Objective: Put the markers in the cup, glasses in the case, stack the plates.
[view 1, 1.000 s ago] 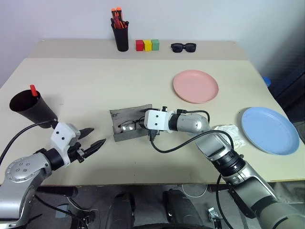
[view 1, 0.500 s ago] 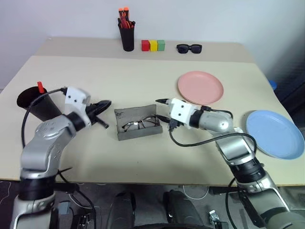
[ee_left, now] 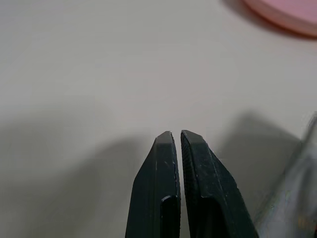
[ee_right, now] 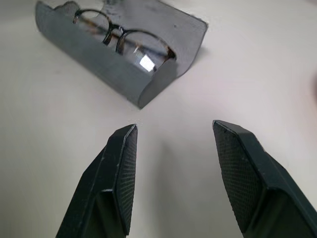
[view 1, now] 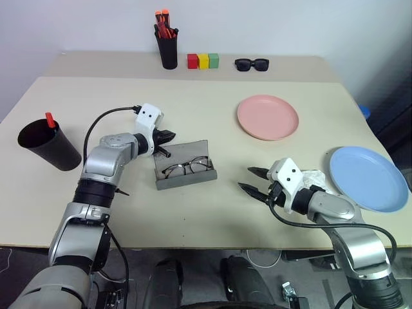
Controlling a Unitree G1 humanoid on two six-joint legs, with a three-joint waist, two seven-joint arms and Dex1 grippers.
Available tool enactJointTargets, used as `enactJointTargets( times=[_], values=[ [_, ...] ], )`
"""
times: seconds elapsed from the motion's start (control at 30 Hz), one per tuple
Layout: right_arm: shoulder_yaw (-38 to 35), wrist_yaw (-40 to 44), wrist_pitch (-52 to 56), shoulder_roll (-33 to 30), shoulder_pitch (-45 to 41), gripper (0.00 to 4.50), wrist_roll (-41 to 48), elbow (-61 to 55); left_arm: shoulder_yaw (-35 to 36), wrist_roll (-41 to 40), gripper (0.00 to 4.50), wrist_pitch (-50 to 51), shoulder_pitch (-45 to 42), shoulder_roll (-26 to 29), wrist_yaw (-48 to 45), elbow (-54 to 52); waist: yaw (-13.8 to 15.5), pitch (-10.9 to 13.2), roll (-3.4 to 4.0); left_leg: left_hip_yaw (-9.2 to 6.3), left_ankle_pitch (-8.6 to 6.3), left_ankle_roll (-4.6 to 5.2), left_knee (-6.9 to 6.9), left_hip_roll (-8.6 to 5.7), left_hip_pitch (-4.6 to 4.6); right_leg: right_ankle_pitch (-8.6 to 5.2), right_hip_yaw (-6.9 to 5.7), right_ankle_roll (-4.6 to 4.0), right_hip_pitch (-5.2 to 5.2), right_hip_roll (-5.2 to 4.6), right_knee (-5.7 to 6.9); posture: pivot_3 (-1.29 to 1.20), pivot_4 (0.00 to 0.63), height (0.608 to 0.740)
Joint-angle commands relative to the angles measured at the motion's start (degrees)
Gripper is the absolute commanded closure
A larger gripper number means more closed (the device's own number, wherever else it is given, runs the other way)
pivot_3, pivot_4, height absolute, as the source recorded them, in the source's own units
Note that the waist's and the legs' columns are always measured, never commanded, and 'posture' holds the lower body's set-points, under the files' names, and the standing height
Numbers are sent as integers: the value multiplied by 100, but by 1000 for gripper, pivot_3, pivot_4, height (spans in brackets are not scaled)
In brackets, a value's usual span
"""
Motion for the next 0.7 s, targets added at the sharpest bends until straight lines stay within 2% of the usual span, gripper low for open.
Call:
enactJointTargets(
  times=[0.03,0.23,0.47,0.63,0.7],
  values=[
    [-139,-265,32,66,-12,2062,126,-300,-113,-1,4292,-146,13,237,-615,-366,10,0,-1,0,0,0,0,0,-1,0,0,0,0,0,0,0,150,722],
    [-77,-427,0,28,-115,2062,142,-162,-122,-167,4292,-102,722,694,-1303,-1532,13,0,0,0,0,0,-1,0,-2,0,1,0,0,-2,0,0,150,722],
    [3,-532,-136,76,-531,2062,84,296,-26,-431,4292,94,1645,1152,-1592,-2914,14,-1,1,0,0,0,2,1,0,-3,2,-6,2,-3,0,0,150,722],
    [100,-684,-303,79,-953,2062,-105,770,-156,-303,4292,-29,2137,1377,-1609,-3413,25,-1,0,0,0,0,2,2,0,-7,3,-12,2,-3,0,0,150,722],
    [212,-890,-370,19,-1253,2062,-438,1149,-48,-328,4292,-231,2234,1288,-1512,-3473,21,-1,1,0,0,0,3,1,0,-7,3,-13,3,-4,-1,0,150,722]
  ],
)
